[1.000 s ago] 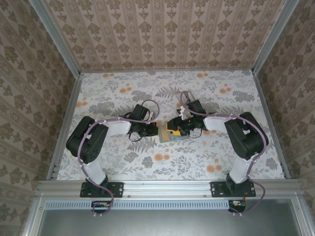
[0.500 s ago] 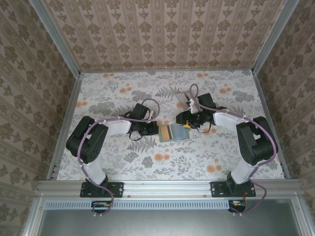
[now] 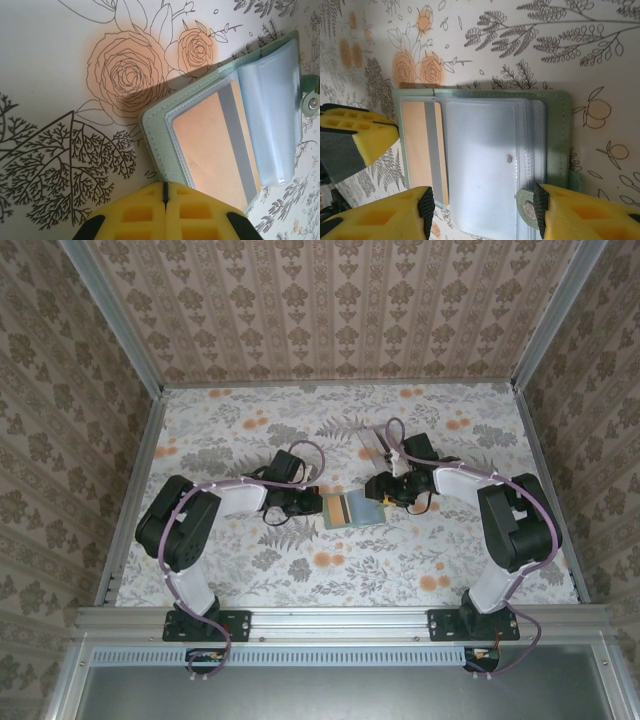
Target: Put the credit cards into the card holder
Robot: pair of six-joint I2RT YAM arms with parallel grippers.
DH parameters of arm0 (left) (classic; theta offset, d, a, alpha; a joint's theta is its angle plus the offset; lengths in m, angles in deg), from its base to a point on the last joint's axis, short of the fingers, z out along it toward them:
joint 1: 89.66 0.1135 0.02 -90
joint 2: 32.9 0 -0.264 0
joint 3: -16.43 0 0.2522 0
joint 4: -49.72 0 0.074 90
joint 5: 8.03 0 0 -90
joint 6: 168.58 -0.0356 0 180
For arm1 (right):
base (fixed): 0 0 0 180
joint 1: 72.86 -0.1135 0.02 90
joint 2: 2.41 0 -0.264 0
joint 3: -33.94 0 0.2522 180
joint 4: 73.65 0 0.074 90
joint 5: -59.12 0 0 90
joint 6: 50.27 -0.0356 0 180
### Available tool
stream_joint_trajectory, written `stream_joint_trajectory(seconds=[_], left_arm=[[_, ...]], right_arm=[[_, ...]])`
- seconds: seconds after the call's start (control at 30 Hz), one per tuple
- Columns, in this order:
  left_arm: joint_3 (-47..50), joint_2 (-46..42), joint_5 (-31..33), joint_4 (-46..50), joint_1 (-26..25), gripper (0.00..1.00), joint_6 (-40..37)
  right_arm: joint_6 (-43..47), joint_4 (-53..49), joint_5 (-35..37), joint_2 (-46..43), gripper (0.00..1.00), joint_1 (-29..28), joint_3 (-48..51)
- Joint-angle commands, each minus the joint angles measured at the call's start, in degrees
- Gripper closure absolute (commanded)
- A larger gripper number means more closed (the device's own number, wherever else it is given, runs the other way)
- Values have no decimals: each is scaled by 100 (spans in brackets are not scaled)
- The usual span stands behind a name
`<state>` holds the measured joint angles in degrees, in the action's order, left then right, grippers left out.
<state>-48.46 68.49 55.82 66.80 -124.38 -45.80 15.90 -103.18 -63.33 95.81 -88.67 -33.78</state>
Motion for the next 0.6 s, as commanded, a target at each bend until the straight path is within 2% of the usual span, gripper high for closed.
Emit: stream_joint_trajectory(seconds=[0.0, 0.37, 0.57], left_arm=[[-193, 123, -109, 12, 42, 97, 12], [-128, 105, -101, -65, 44, 98, 48], [-110, 119, -100, -93, 44, 98, 63]], right_arm=[[202, -356, 138, -91, 42, -112, -59], [372, -719, 309, 112, 43, -350, -362], [461, -1002, 686, 173, 43, -543, -540]])
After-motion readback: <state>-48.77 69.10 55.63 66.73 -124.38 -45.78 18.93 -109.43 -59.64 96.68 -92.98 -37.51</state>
